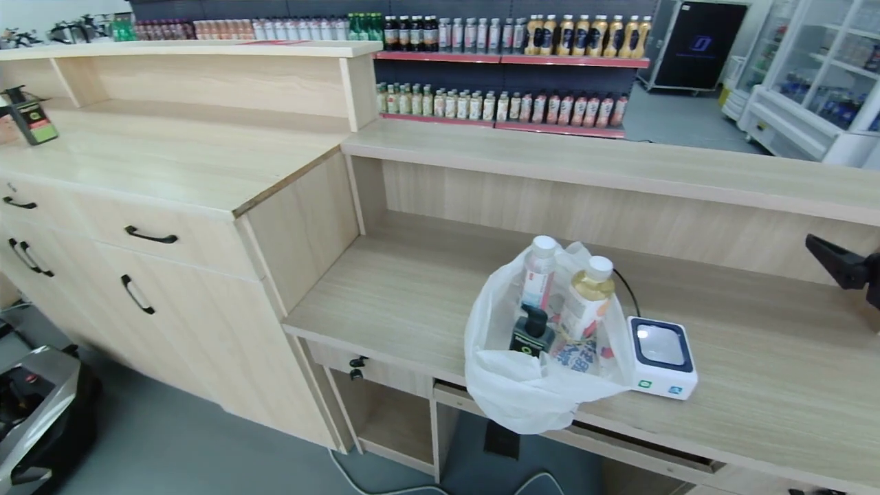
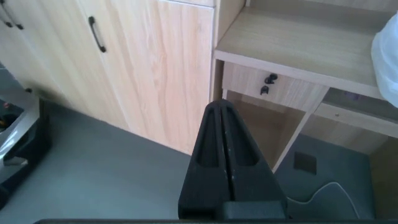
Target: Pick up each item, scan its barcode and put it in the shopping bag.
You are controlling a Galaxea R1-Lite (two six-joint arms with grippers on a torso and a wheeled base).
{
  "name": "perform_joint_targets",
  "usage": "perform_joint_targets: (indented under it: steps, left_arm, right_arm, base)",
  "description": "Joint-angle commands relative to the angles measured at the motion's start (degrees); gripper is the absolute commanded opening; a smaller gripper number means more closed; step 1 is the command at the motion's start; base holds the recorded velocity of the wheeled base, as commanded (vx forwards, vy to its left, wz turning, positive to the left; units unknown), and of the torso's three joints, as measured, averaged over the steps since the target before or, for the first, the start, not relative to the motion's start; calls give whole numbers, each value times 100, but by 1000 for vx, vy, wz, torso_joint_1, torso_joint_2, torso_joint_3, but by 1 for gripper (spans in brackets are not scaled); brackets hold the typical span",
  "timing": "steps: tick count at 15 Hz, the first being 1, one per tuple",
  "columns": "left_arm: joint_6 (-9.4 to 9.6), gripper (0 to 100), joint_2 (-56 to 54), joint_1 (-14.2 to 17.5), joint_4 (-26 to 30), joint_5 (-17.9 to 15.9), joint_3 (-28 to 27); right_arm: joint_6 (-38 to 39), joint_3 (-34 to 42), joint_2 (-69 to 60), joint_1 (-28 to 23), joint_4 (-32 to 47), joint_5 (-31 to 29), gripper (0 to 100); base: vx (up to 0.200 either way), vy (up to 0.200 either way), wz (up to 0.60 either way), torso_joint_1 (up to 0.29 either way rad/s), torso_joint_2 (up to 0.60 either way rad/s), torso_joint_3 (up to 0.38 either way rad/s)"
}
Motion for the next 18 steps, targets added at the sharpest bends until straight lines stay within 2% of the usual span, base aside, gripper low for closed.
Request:
perform_joint_targets:
  steps: [1, 3, 4, 8, 12, 14, 15, 18]
  left_arm:
    - [0, 0, -2, 0, 0, 2, 0]
    - [0, 0, -2, 0, 0, 2, 0]
    - [0, 0, -2, 0, 0, 2, 0]
    - [0, 0, -2, 0, 0, 2, 0]
    - [0, 0, -2, 0, 0, 2, 0]
    - [0, 0, -2, 0, 0, 2, 0]
    - [0, 0, -2, 0, 0, 2, 0]
    - [0, 0, -2, 0, 0, 2, 0]
  right_arm:
    - [186, -71, -457, 158, 213, -323, 100]
    - [265, -27, -738, 395, 336, -859, 100]
    - [406, 52, -949, 492, 336, -903, 100]
    - [643, 553, -1880, 492, 398, -894, 100]
    - [1109, 2056, -2698, 791, 406, -885, 100]
    - [1399, 3181, -3717, 1028, 512, -780, 100]
    - [1549, 3181, -4245, 1160, 1189, -542, 100]
    - [1619, 3181, -5616, 1221, 2428, 240, 100]
  base:
    - [0, 0, -600, -2, 2, 2]
    - [0, 0, -600, -5, 5, 2]
    - [0, 0, -600, 2, 2, -2]
    - [0, 0, 0, 0, 0, 0]
    - [0, 0, 0, 32, -63, -29]
    - [0, 0, 0, 63, -141, -61]
    - [0, 0, 0, 0, 0, 0]
    - [0, 0, 0, 0, 0, 0]
